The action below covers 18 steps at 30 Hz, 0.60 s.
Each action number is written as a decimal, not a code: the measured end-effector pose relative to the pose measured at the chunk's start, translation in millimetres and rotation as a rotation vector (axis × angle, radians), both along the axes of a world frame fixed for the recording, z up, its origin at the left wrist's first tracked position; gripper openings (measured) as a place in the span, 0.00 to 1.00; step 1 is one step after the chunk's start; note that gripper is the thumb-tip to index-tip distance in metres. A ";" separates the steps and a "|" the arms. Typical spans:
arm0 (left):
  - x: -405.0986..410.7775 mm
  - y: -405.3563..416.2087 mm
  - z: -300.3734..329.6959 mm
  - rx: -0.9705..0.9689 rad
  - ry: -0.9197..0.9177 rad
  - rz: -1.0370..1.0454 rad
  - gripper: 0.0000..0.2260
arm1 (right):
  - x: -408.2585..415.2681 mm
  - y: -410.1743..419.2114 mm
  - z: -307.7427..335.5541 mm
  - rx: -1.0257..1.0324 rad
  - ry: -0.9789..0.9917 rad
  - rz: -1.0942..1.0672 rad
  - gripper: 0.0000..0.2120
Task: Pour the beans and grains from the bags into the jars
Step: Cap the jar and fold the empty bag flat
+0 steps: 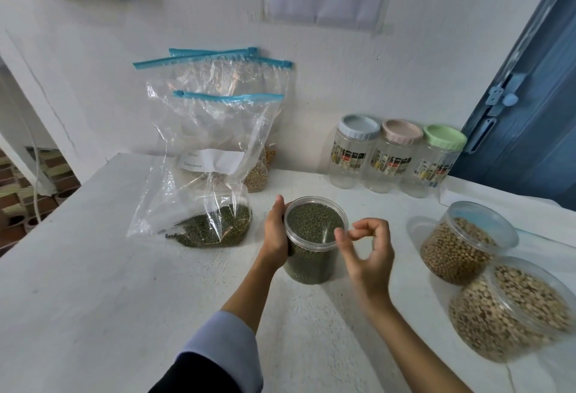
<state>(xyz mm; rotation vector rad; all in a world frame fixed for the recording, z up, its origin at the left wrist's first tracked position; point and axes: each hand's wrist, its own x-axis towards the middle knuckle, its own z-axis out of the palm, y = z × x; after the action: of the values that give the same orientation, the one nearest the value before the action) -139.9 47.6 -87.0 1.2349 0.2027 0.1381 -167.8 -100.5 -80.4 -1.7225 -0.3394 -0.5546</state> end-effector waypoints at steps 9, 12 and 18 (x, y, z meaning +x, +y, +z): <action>-8.1 -3.0 0.2 0.280 -0.240 0.121 0.05 | 46.9 23.3 41.1 -1.103 -0.201 0.417 0.37; -12.5 -0.6 -8.2 0.394 -0.330 0.182 0.05 | 43.2 35.3 33.5 -1.126 -0.257 0.282 0.33; -4.9 -3.1 -5.7 -0.079 -0.107 0.033 0.24 | 20.8 61.6 35.0 -1.151 -0.065 -0.121 0.32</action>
<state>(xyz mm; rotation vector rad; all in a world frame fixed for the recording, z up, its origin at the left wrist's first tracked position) -144.8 44.5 -92.7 1.1428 0.1343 0.2221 -147.1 -38.8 -45.4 -2.8456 -0.6842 -0.5320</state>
